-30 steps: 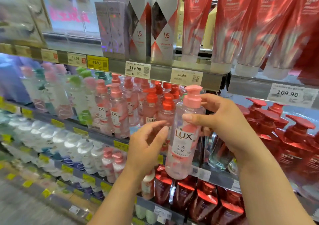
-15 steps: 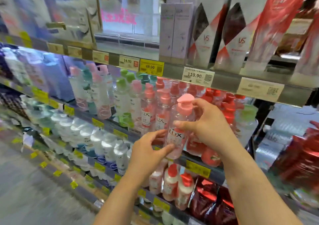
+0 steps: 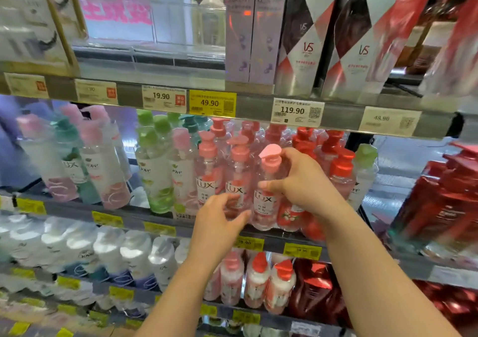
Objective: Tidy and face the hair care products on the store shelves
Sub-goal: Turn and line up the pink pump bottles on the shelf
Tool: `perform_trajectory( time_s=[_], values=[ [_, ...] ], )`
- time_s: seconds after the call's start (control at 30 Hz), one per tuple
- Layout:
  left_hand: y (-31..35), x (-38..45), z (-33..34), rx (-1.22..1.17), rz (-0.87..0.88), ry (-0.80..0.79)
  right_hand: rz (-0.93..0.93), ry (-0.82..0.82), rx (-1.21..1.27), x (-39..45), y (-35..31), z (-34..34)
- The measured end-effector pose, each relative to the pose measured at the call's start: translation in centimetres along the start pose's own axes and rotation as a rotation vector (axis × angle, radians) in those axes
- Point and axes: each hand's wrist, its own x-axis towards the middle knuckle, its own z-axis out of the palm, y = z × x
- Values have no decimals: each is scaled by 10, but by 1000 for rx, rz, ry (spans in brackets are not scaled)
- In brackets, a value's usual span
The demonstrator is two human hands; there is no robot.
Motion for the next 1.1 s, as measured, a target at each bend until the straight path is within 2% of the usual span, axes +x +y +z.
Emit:
perform_trajectory(
  time_s=[0.27, 0.5, 0.57, 0.67, 0.73, 0.77, 0.83, 0.9, 1.0, 1.1],
  values=[
    [8, 6, 0, -27, 46, -109, 48, 104, -217, -3, -8, 12],
    [9, 3, 9, -67, 75, -172, 36, 191, -193, -19, -12, 16],
    [13, 1, 13, -86, 84, -177, 7, 298, -84, -30, -11, 5],
    [23, -2, 19, -99, 111, -191, 16, 565, 180, -50, 4, -27],
    [31, -5, 26, -105, 130, -196, 107, 707, 152, -57, 29, -51],
    [35, -7, 30, -104, 143, -200, 162, 722, 101, -58, 42, -63],
    [45, -12, 40, -101, 166, -217, 262, 636, 30, -56, 66, -81],
    [55, -16, 49, -101, 182, -241, 315, 473, 54, -47, 82, -92],
    [68, -21, 58, -57, 187, -270, 298, 280, 135, -31, 92, -95],
    [79, -26, 63, -40, 172, -239, 270, 209, 108, -20, 101, -97]
  ],
)
